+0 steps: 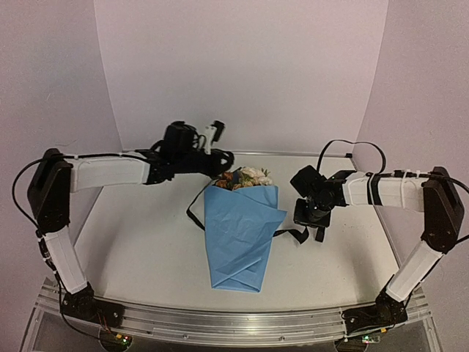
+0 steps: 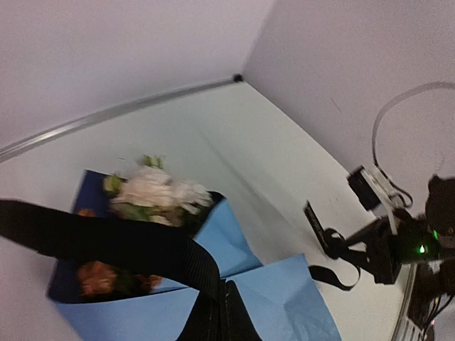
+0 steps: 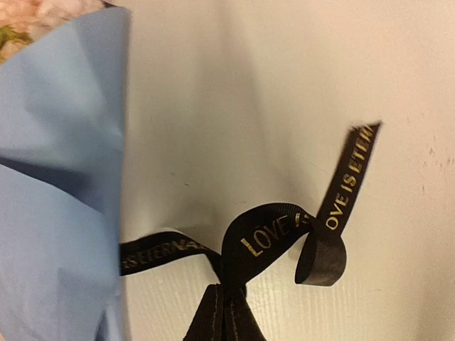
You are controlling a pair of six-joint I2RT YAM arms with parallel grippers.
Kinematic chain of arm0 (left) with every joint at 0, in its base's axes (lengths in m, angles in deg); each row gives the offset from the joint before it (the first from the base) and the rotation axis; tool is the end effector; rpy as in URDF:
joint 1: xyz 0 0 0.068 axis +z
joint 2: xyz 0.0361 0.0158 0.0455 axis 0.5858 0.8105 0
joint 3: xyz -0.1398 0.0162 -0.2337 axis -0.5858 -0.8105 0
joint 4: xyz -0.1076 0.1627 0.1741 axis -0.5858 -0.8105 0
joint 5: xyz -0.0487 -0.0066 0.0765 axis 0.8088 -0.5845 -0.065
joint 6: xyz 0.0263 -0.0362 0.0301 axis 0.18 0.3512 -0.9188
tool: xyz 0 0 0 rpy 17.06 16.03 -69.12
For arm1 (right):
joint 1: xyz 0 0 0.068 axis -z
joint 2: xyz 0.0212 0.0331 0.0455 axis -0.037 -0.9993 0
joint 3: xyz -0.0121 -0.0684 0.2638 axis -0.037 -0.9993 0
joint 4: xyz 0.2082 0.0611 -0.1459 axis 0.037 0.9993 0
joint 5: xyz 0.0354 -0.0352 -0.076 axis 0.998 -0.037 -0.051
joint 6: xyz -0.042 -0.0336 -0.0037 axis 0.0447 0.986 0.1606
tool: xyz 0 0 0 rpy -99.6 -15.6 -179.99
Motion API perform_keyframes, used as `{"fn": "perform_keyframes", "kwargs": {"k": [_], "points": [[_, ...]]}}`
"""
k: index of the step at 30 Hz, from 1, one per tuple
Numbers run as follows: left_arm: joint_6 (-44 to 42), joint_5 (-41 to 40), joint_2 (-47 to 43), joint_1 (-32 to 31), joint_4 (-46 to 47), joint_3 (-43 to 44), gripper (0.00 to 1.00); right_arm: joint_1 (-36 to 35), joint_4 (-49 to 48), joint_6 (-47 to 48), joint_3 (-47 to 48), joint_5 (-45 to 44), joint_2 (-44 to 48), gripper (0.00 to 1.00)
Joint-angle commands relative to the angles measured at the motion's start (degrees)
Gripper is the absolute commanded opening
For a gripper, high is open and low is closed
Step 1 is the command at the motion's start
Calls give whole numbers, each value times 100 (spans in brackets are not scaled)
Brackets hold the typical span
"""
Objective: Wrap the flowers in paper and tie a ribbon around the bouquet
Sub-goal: Place the left side of the ribbon on the folded bouquet.
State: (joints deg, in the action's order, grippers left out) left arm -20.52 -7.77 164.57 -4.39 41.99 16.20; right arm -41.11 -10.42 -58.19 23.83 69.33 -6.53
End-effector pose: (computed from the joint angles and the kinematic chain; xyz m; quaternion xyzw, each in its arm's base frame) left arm 0.3182 -0.2814 0.2817 0.2555 0.7750 -0.3569 0.4547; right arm 0.2579 0.1997 0.1997 0.0752 0.9691 0.0714 0.2236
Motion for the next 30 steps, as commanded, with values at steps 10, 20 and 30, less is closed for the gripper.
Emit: {"fn": "perform_keyframes", "kwargs": {"k": [10, 20, 30], "points": [[-2783, -580, 1867, -1809, -1525, 1523, 0, 854, 112, -1128, -464, 586, -104, 0], [-3006, -368, 1293, -1952, -879, 1129, 0, 1543, 318, -1110, 317, 972, -1224, 0], [-4272, 1041, 797, -2031, 114, 501, 0, 1881, 497, -1087, 1747, 1474, -2116, 0]]}}
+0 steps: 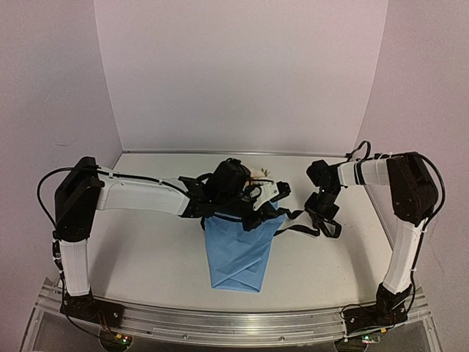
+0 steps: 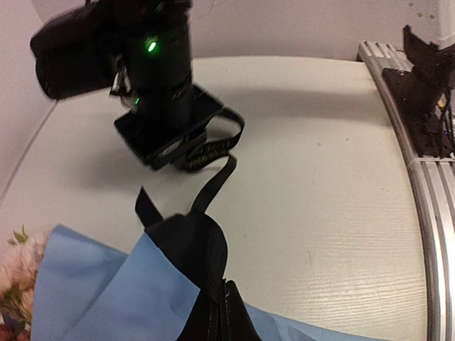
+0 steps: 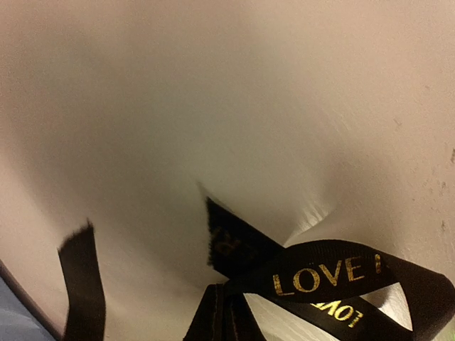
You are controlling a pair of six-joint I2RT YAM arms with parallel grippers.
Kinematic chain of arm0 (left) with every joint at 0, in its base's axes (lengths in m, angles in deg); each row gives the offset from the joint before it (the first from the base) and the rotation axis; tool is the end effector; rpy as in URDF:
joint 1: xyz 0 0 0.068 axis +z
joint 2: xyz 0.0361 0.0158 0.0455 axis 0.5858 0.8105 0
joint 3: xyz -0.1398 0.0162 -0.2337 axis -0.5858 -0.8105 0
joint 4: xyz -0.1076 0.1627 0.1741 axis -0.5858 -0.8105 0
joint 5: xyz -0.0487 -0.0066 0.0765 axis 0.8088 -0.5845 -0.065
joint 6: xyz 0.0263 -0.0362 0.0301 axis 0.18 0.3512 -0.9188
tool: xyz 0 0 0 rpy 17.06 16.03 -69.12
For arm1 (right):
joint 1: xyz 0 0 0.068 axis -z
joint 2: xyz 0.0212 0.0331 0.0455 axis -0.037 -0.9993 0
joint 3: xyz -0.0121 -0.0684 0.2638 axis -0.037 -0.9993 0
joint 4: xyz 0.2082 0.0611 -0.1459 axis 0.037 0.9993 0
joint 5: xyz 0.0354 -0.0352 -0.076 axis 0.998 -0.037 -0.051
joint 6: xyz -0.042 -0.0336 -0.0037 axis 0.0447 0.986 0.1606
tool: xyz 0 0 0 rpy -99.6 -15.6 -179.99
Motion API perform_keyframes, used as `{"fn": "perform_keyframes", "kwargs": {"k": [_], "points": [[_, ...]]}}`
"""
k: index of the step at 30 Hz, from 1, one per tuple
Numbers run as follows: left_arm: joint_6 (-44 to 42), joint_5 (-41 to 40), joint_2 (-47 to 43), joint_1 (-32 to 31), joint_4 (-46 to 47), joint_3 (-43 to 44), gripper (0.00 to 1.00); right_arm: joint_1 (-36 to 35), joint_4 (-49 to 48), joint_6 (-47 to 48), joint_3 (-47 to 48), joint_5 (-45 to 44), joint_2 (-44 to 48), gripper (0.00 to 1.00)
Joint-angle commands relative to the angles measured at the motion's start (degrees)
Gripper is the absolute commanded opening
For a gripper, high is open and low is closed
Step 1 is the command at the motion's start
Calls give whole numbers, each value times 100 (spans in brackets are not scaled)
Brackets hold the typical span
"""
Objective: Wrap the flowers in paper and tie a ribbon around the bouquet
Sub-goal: Place the left side of the ribbon on the folded bouquet.
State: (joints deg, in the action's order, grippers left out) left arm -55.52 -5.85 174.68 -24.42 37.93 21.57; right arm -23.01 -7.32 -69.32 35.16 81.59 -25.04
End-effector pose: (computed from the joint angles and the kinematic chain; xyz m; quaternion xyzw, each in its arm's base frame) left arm 0.2174 -0.4018 0.2326 0.6099 0.5992 -0.2911 0.4293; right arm 0.3536 0.1355 0.1430 0.3022 0.9448 0.0847 0.0941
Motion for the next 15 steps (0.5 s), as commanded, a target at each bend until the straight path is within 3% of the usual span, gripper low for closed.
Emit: {"fn": "perform_keyframes", "kwargs": {"k": [1, 7, 10, 15], "points": [[-883, 1032, -163, -28, 475, -2, 0, 78, 219, 81, 774, 302, -341, 0], [-1396, 1556, 64, -107, 490, -7, 1, 153, 471, 522, 1581, 546, -663, 0], [-1487, 1619, 502, -98, -97, 450, 0, 150, 548, 681, 1842, 679, -627, 0], [-1035, 1682, 1193, -17, -246, 956, 3, 132, 450, 1020, 2051, 1092, -309, 0]]}}
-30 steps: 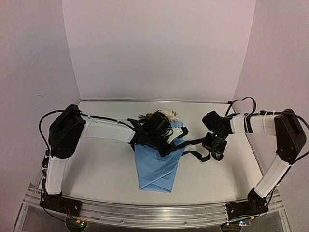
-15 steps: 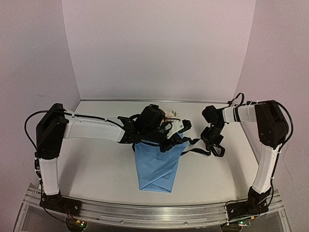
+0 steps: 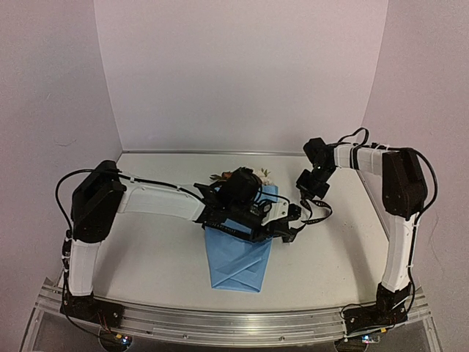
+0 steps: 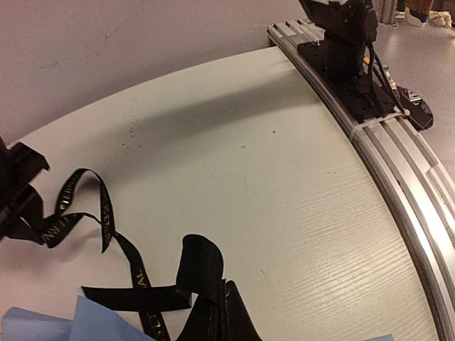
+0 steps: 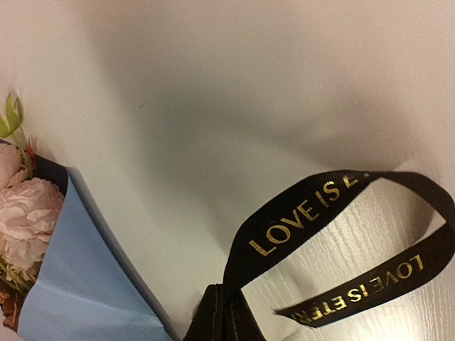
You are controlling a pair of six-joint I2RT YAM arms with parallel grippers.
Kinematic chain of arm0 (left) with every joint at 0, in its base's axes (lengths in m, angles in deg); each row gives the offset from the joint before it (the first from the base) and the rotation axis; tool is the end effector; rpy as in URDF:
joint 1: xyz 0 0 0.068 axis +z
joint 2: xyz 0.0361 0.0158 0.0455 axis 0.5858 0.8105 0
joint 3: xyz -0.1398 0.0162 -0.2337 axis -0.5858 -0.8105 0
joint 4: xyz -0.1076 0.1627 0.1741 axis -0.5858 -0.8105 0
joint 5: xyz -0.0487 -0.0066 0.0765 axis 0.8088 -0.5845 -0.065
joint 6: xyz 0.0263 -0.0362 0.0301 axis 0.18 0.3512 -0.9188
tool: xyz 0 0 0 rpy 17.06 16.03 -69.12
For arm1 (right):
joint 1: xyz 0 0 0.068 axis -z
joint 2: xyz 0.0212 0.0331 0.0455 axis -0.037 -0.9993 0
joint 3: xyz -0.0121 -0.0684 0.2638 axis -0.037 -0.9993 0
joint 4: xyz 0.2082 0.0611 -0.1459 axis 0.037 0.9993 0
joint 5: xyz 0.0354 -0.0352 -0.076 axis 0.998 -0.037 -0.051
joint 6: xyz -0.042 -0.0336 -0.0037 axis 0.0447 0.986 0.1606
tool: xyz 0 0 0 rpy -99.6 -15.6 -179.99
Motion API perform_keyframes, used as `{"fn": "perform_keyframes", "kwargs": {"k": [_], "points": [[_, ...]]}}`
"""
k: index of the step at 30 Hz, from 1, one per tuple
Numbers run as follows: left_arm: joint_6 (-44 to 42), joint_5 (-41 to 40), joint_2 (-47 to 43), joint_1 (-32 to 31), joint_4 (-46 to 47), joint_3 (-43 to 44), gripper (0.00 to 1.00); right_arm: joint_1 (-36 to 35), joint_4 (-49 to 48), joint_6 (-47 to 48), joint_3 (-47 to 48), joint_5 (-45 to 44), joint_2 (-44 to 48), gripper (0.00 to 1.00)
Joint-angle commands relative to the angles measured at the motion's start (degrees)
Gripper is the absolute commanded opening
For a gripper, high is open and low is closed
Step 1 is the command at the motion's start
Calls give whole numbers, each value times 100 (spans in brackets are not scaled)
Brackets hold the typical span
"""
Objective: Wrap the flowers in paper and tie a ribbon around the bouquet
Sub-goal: Place the left side of the ribbon on the folded bouquet, then place the right side of the ribbon on the folded bouquet.
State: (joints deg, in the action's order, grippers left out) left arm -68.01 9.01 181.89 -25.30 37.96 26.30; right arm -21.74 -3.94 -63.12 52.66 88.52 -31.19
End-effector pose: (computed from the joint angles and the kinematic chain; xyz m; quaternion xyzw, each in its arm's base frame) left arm 0.2140 -0.4274 0.2057 0.7060 0.4715 -0.3471 0.3985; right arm 0.4083 0.1506 0.1827 0.2459 0.9472 0.1659 0.1214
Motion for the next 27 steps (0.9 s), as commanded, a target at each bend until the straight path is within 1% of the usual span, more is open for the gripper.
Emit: {"fn": "perform_keyframes", "kwargs": {"k": [1, 2, 5, 6, 8, 9, 10, 14, 15, 17, 20, 22, 24, 25, 27], "points": [[416, 157, 580, 115, -261, 624, 6, -25, 43, 476, 303, 532, 390, 0], [709, 99, 652, 176, -214, 763, 11, -73, -27, 552, 271, 606, 478, 0], [1318, 69, 617, 317, 115, 843, 36, -212, -445, 776, -30, 859, 819, 0], [1541, 75, 562, 360, 300, 786, 46, -250, -563, 823, -115, 934, 927, 0], [1884, 148, 287, 410, 614, 560, 63, -292, -853, 891, -322, 1100, 1079, 0], [2078, 163, 85, 444, 812, 397, 68, -301, -931, 951, -369, 1208, 1131, 0], [2316, 188, -142, 492, 1058, 192, 71, -319, -980, 1022, -377, 1299, 1178, 0], [3810, 419, -1086, 939, 2265, -897, 72, -540, -996, 1508, -304, 1537, 1365, 0], [4248, 392, -1404, 1109, 2548, -1266, 72, -640, -999, 1609, -256, 1632, 1389, 0], [4934, 46, -1930, 1410, 2922, -1978, 72, -907, -977, 1826, -137, 1800, 1423, 0], [5891, -735, -2701, 1936, 2909, -3029, 72, -1551, -643, 2404, 60, 2051, 1439, 0], [6300, -1266, -3049, 2248, 2392, -3509, 73, -2116, -234, 2802, 33, 2184, 1446, 0], [6533, -1260, -3295, 2484, 2007, -3827, 73, -2586, 310, 3415, -117, 2127, 1435, 0], [6587, -1244, -3350, 2543, 1821, -3900, 72, -2725, 567, 3607, -200, 2092, 1395, 6], [6597, -1169, -3407, 2589, 1546, -3983, 72, -2779, 764, 3678, -517, 1870, 1381, 27]]}}
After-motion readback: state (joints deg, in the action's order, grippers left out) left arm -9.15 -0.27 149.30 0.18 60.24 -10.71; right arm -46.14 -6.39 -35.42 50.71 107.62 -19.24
